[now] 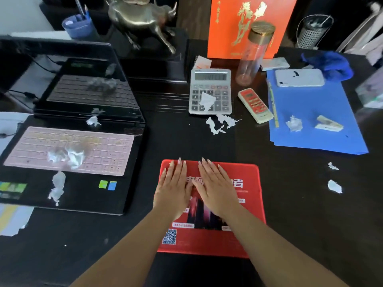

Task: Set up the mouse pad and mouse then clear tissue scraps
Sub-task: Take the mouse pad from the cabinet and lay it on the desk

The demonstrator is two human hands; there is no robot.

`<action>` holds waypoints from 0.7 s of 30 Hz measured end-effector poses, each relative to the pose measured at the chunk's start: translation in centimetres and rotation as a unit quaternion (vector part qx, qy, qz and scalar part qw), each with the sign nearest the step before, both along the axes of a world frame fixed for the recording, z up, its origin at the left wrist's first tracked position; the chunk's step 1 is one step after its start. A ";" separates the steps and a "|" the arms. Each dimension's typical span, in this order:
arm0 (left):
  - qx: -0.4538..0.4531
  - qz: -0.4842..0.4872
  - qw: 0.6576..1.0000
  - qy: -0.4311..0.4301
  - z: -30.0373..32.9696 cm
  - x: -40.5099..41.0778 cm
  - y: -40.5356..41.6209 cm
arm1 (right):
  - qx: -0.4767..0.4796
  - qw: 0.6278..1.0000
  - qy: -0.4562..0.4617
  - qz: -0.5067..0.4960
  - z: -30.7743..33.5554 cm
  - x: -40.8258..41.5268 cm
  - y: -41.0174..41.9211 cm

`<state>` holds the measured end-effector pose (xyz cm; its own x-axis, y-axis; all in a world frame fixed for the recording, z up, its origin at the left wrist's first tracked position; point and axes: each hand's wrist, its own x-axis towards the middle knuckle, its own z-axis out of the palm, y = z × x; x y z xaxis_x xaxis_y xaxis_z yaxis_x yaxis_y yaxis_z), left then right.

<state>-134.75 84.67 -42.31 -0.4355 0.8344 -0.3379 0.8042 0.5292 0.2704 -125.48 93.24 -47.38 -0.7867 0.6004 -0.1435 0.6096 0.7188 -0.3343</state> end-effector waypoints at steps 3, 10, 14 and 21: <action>0.016 0.021 0.998 0.051 -4.5 -0.6 -0.2 | 0.040 0.997 -0.041 -0.051 -1.5 3.2 2.2; -0.027 0.138 0.984 0.110 -5.7 -2.0 -1.2 | 0.044 0.970 -0.105 -0.213 -1.1 6.3 3.6; 0.075 0.008 0.990 0.119 -5.7 2.4 -1.2 | 0.075 0.982 0.018 -0.174 0.1 4.2 -1.8; 0.120 -0.098 0.980 0.126 -8.7 5.8 -7.0 | 0.023 0.997 0.031 -0.068 -1.7 7.6 -9.6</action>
<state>-128.92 77.68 -50.98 -0.3025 0.9529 -0.0240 0.9416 0.3026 0.1477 -117.86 83.59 -49.07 -0.7038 0.7072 -0.0668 0.6819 0.6463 -0.3423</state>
